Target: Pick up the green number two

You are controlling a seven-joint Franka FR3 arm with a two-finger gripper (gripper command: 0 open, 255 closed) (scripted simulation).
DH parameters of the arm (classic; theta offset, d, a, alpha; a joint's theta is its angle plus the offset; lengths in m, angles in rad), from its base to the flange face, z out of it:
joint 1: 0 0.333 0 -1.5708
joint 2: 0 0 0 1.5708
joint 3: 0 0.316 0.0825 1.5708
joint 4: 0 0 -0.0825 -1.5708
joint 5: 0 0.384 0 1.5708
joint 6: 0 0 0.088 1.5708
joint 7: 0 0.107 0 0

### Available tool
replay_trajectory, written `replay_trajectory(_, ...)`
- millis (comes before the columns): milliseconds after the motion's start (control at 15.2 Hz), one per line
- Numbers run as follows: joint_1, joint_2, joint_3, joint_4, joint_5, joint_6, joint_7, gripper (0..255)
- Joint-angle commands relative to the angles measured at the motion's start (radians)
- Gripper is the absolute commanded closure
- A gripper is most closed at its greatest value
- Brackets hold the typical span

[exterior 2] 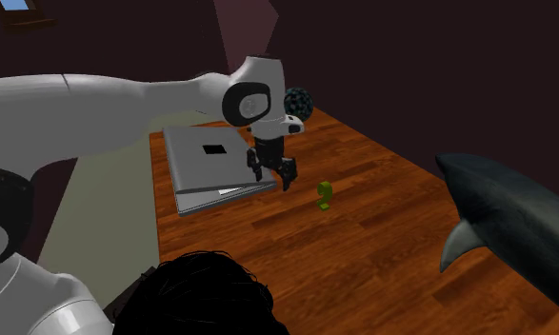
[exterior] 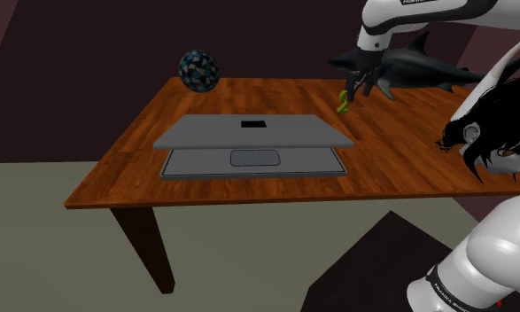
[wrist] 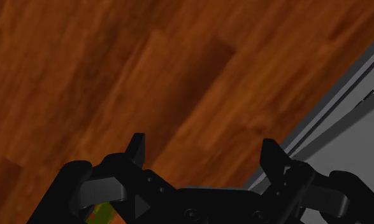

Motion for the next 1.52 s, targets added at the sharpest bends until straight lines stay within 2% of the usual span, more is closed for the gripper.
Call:
replay_trajectory(0, -0.01, 0.081, -0.018, 0.082, 0.011, -0.003, -0.029, 0)
replay_trajectory(396, -0.06, 0.327, -0.062, 0.371, 0.063, -0.057, -0.117, 0)
replay_trajectory(726, -0.127, 0.563, -0.078, 0.693, 0.119, -0.154, -0.177, 0)
replay_trajectory(1320, -0.117, 0.538, -0.076, 0.552, 0.113, -0.038, -0.172, 0)
replay_trajectory(1386, -0.117, 0.538, -0.076, 0.553, 0.113, -0.039, -0.172, 255)
replay_trajectory(1452, -0.118, 0.54, -0.076, 0.556, 0.113, -0.04, -0.173, 255)
